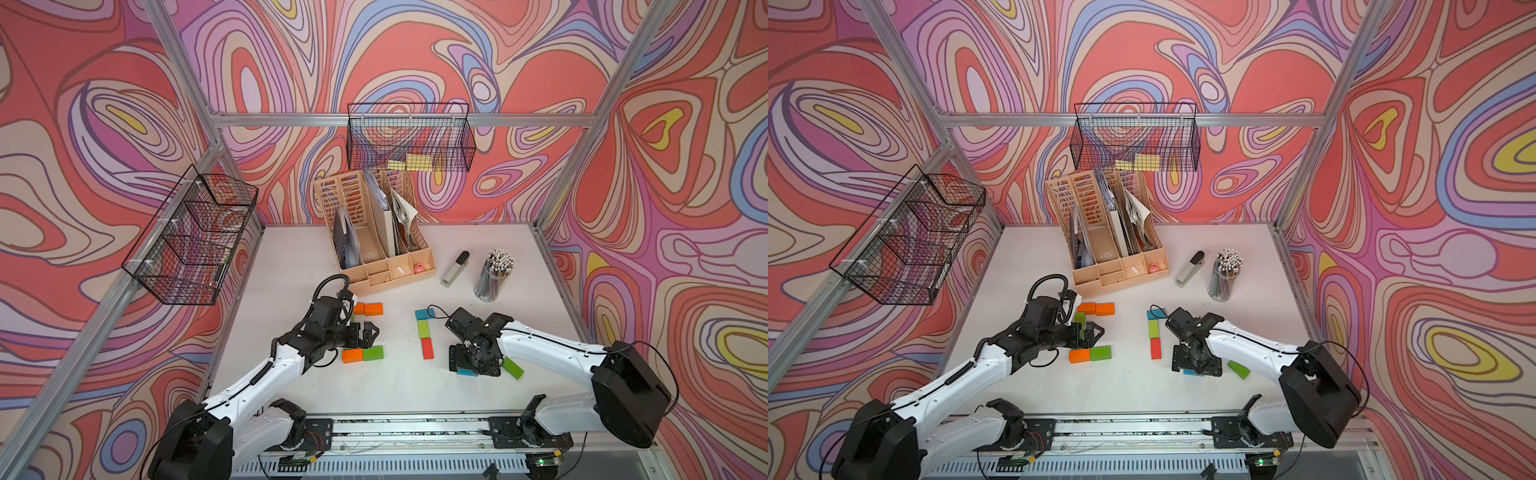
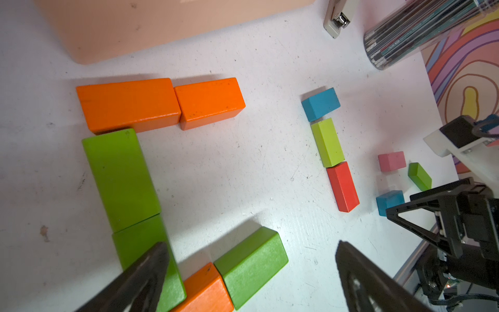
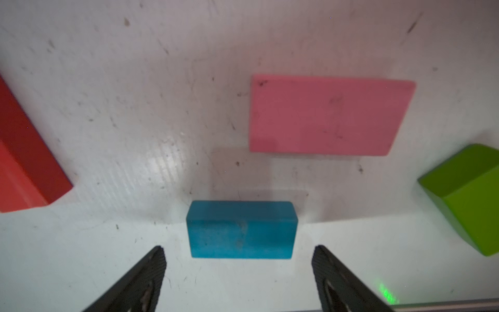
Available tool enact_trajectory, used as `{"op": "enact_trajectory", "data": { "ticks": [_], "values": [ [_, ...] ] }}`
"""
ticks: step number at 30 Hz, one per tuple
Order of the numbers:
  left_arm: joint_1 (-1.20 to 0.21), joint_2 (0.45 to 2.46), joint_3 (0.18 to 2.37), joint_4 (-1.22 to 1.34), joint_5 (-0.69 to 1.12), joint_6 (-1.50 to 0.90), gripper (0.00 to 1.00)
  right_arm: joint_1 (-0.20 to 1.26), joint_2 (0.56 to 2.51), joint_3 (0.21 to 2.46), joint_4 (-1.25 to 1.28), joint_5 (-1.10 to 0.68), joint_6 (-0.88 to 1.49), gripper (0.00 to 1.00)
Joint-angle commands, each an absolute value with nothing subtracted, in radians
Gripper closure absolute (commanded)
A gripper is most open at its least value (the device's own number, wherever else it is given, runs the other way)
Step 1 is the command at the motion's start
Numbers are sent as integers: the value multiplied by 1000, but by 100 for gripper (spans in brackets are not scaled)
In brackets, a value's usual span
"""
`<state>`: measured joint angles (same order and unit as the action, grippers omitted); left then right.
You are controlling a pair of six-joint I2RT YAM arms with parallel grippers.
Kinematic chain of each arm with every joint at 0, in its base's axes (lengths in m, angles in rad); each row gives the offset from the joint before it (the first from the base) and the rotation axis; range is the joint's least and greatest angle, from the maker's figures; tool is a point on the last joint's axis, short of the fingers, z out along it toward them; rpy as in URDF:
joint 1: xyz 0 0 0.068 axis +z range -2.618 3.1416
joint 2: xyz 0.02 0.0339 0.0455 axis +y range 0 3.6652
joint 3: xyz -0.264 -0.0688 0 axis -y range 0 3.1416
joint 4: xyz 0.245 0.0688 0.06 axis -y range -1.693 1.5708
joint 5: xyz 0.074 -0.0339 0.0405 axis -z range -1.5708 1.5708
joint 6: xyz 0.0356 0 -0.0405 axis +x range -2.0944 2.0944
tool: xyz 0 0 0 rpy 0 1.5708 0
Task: Assemble the letter c with building blocks
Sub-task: Pick up the building block from the center of the board.
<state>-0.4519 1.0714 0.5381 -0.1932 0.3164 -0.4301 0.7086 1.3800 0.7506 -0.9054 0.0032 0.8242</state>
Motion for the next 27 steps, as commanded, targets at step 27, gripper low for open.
{"op": "enact_trajectory", "data": {
  "ticks": [27],
  "values": [
    [-456, 1068, 549, -224, 304, -417, 1, 718, 1361, 772, -877, 19, 810, 35]
  ]
}}
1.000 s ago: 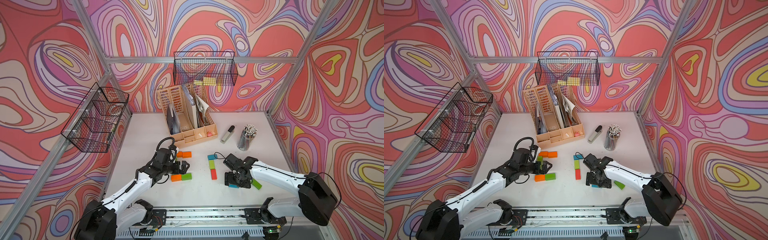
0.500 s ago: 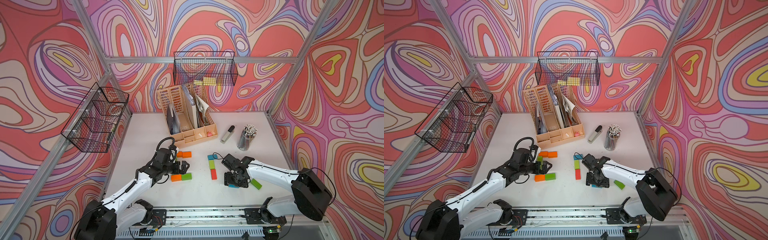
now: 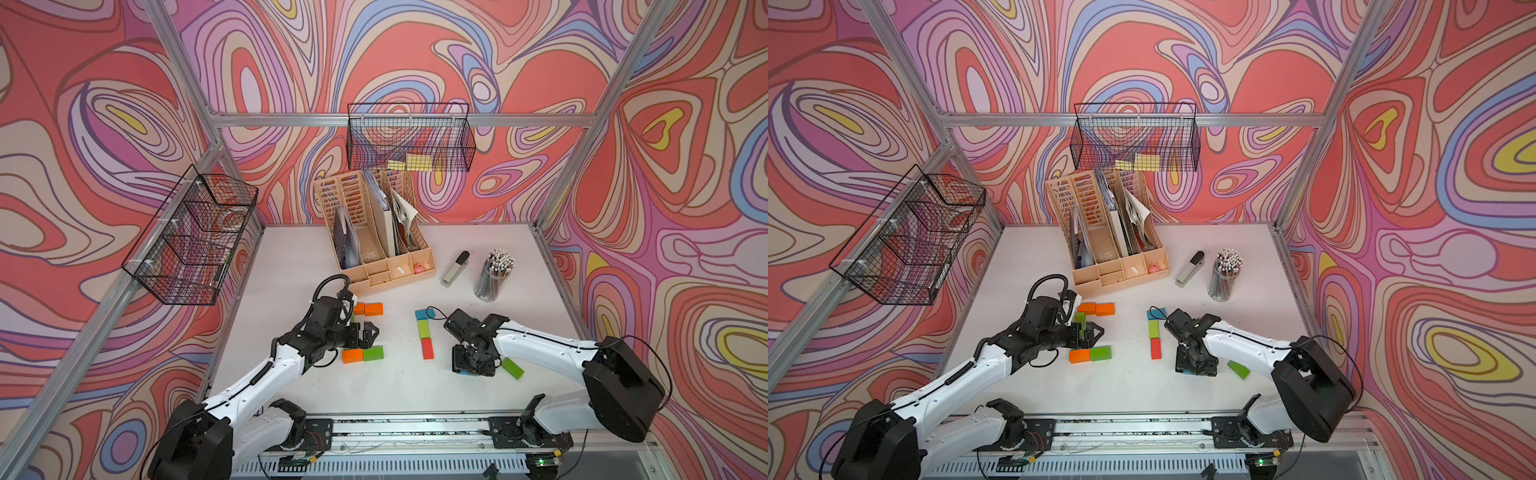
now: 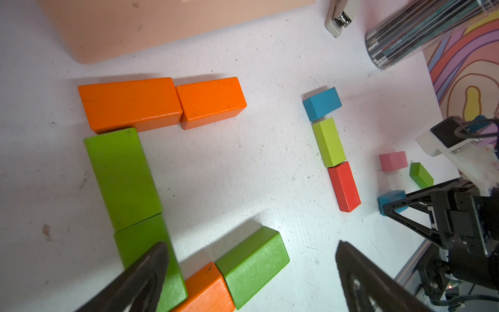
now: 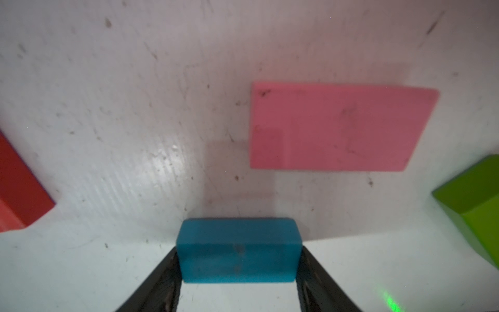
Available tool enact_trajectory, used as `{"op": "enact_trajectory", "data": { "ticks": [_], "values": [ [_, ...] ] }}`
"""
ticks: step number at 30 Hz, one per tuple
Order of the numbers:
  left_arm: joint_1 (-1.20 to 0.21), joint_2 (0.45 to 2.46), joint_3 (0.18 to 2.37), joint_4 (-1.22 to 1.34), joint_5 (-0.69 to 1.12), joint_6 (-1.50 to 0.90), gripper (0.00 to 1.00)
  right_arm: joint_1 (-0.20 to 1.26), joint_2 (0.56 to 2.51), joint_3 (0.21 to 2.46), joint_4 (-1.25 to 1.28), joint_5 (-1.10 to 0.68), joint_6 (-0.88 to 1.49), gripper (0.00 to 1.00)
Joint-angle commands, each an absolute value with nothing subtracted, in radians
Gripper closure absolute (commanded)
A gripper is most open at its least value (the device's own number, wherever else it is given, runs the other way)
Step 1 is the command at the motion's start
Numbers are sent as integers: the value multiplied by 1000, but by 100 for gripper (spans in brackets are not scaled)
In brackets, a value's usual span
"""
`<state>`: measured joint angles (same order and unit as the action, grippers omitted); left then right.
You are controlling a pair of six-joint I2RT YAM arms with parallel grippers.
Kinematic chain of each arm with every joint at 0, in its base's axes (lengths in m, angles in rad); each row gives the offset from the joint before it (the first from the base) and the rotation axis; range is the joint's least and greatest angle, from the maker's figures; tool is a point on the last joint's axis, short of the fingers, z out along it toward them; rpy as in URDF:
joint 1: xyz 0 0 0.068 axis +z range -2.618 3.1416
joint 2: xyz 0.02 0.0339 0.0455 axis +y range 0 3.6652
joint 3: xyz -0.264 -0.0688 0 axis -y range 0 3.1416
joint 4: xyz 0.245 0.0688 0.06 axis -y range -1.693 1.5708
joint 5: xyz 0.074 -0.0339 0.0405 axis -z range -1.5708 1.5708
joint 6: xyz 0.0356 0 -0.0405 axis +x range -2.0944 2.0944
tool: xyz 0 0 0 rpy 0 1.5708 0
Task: Assemble the letter c with building blocks
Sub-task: Pick up the building block from the center of the board, then assemble the building block at the center of the board.
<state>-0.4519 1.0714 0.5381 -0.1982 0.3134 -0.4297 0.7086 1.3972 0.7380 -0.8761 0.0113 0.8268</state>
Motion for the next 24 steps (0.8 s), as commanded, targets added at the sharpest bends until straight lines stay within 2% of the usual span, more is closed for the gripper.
{"op": "enact_trajectory", "data": {
  "ticks": [1, 11, 24],
  "values": [
    [-456, 1066, 549, -224, 303, -417, 1, 718, 1358, 777, -880, 18, 799, 35],
    [-456, 1074, 551, -224, 304, -413, 1, 779, 1413, 837, -853, -31, 694, 36],
    [-456, 1068, 549, -225, 303, -415, 1, 885, 1512, 896, -805, -31, 751, 36]
  ]
}}
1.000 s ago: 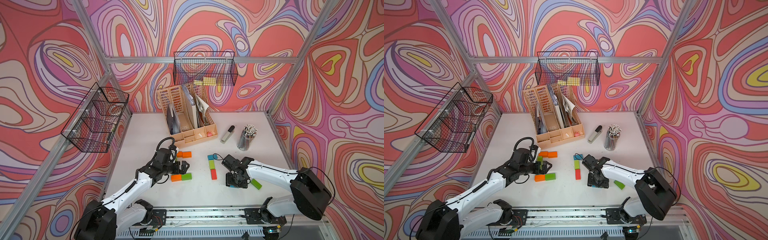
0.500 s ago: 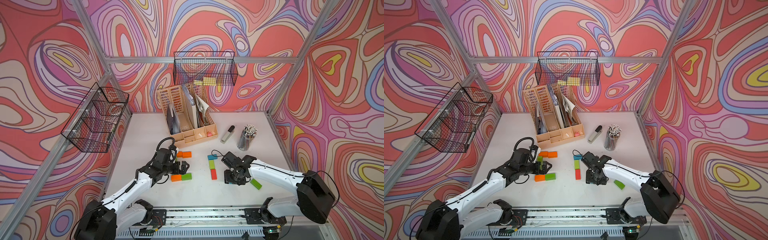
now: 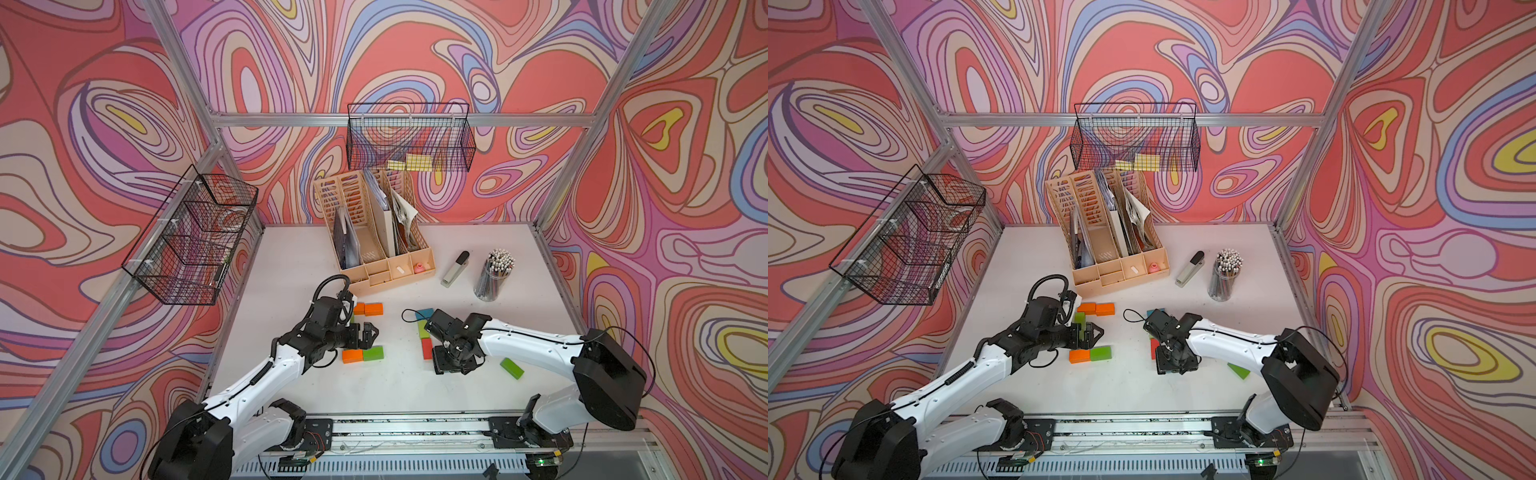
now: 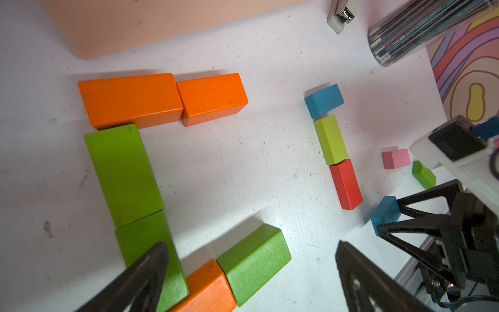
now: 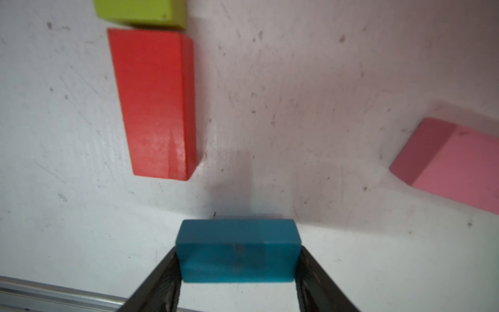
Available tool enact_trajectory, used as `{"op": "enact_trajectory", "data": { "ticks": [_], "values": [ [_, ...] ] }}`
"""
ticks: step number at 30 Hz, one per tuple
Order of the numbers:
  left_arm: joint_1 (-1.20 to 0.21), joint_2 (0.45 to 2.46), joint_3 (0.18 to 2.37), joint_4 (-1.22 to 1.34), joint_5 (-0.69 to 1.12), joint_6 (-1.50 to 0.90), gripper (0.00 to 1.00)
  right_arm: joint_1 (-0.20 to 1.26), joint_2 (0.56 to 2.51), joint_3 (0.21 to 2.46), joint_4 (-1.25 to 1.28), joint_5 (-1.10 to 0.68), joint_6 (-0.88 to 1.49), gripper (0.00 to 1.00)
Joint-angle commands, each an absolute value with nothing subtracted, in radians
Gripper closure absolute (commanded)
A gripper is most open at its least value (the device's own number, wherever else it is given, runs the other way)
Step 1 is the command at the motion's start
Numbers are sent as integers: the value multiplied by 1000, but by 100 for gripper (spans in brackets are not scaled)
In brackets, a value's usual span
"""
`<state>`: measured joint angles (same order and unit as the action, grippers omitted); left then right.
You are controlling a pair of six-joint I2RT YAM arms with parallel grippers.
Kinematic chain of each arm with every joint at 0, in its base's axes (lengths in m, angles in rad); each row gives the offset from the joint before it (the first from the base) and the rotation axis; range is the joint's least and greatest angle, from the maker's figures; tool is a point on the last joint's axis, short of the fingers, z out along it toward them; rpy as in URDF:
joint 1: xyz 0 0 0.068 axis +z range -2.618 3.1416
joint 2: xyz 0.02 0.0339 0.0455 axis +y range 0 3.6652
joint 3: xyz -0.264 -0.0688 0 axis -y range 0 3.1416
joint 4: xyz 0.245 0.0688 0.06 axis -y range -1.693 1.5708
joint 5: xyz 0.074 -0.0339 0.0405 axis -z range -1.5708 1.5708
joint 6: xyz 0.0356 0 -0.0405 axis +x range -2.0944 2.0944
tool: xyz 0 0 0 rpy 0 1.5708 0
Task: Assemble the letter c with building blocks
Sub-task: Assemble the building block at the center of the board.
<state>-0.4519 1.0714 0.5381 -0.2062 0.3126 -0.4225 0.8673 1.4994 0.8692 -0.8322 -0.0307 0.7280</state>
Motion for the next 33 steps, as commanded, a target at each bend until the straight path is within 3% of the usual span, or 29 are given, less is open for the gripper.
{"op": "enact_trajectory", "data": {
  "ticks": [1, 33],
  "values": [
    [-456, 1068, 549, -225, 303, -415, 1, 890, 1518, 899, -804, -30, 757, 36],
    [-456, 1067, 548, -224, 307, -416, 1, 933, 1623, 940, -757, 24, 821, 33]
  ]
}}
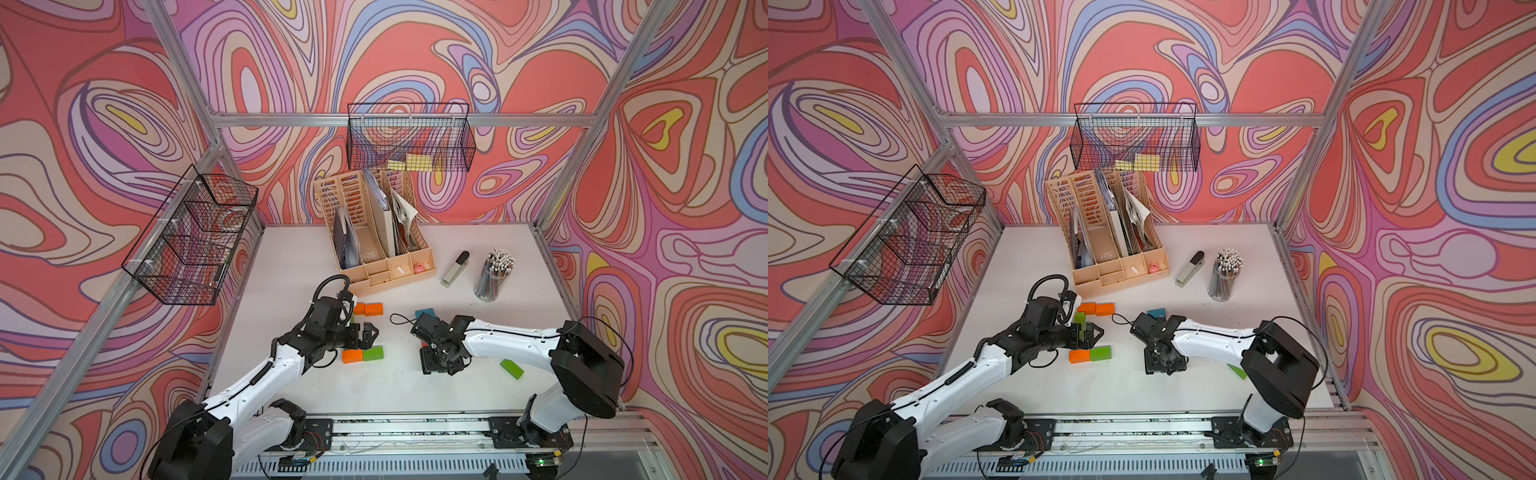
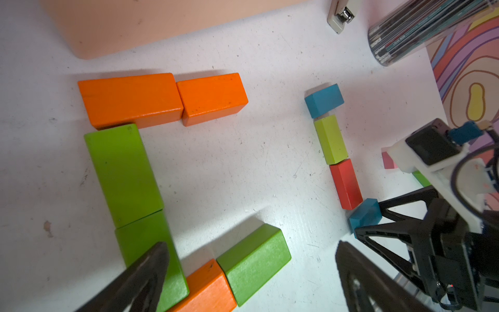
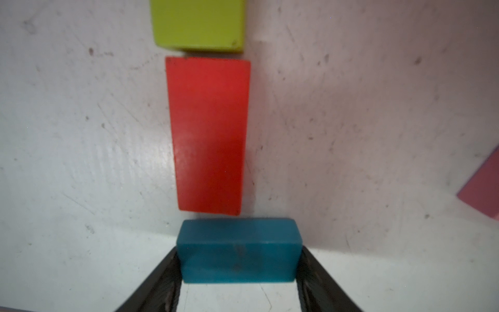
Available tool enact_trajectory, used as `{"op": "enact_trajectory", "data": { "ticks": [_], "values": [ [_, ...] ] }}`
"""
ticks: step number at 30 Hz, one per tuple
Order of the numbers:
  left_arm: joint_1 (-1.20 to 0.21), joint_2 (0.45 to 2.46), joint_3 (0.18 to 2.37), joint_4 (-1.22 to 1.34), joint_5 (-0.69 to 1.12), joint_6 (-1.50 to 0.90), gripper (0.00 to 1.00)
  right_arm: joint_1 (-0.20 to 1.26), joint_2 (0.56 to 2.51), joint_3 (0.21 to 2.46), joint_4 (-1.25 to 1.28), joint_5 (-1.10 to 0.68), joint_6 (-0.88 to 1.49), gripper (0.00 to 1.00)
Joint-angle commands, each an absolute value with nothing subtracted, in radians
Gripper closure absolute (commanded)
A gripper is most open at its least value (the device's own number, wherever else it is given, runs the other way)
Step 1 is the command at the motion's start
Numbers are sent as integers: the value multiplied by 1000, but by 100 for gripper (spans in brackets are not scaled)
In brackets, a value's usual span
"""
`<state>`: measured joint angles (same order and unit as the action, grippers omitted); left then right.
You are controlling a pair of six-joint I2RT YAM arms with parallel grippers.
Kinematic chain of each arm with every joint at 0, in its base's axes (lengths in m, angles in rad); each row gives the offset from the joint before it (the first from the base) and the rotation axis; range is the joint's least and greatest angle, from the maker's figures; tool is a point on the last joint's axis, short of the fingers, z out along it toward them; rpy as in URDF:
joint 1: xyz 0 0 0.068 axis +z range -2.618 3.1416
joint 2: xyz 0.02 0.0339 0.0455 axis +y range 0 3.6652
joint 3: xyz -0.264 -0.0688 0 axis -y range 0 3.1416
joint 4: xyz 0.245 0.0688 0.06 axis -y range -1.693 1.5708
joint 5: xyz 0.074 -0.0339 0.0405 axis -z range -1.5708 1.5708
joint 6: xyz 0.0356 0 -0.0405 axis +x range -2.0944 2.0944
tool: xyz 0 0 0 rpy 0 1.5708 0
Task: Assemble the letter c with building blocks
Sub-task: Assemble the building block at the center of the board.
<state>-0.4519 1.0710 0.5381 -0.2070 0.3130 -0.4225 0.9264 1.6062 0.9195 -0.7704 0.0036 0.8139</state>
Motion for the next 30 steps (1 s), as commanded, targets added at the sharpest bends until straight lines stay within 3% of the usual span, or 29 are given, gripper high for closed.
{"op": "enact_trajectory", "data": {
  "ticks": [1, 12, 30],
  "values": [
    [-456, 1068, 548, -224, 307, -416, 1, 933, 1626, 939, -754, 25, 820, 33],
    [-456, 1066, 549, -224, 313, -417, 1, 933, 1641, 948, -761, 55, 819, 30],
    [-456, 1065, 549, -227, 307, -414, 1, 934, 1644, 966, -761, 72, 812, 34]
  ]
}}
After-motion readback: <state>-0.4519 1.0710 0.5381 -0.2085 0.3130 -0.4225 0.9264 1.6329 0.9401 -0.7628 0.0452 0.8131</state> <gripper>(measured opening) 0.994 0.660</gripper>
